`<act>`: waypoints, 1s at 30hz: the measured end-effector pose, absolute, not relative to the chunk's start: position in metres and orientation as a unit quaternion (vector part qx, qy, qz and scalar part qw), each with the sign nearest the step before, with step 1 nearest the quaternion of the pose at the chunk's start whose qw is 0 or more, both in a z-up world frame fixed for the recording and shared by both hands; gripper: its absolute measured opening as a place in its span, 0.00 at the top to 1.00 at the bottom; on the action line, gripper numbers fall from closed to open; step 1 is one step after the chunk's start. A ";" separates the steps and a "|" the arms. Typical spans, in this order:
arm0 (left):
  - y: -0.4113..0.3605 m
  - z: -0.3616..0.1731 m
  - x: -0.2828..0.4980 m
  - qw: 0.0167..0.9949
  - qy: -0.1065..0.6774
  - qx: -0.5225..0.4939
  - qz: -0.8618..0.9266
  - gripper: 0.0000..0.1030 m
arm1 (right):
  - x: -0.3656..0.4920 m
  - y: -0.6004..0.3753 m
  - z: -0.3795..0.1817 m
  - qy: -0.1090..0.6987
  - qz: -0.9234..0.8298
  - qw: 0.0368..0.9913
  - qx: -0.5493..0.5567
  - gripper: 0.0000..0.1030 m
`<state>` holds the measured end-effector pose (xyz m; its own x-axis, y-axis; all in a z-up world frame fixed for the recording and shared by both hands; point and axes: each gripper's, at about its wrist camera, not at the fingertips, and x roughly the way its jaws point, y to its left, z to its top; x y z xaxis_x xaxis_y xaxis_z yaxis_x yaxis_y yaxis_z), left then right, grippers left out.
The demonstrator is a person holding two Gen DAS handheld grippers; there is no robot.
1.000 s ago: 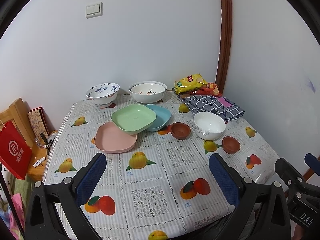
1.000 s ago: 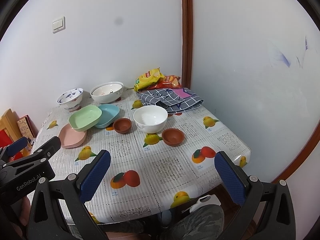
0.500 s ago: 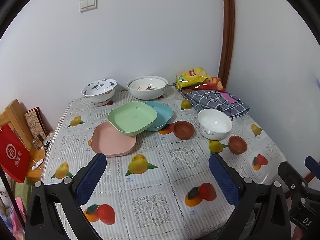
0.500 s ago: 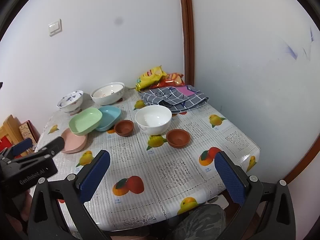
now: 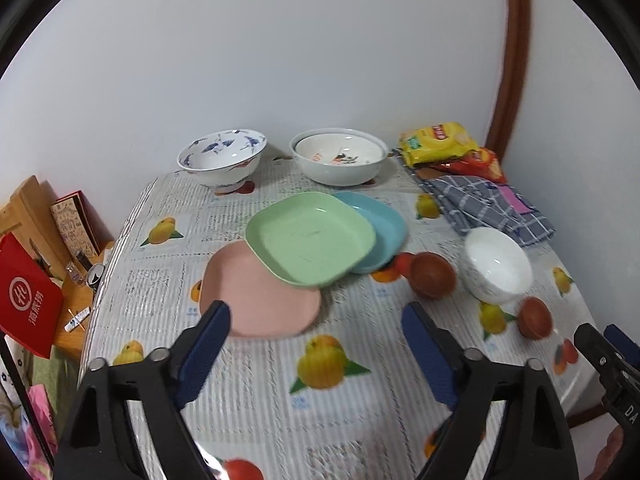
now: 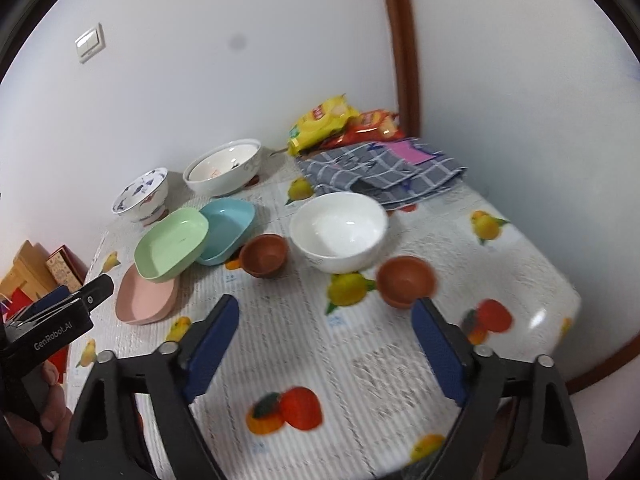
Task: Organize plates and bowls
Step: 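Reach both grippers to the green plate rim and close on it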
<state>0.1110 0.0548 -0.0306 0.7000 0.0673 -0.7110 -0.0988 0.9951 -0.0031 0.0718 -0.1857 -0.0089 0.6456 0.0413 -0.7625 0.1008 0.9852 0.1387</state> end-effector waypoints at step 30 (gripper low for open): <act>0.125 -0.093 0.250 0.892 0.438 -0.040 0.106 0.27 | 0.250 -0.070 -0.084 0.467 0.106 0.877 0.045 0.41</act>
<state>0.2499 0.1253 -0.0934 0.5932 0.1534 -0.7903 -0.2232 0.9745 0.0216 0.2502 -0.0701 -0.0839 0.5413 0.2291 -0.8090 -0.1441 0.9732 0.1791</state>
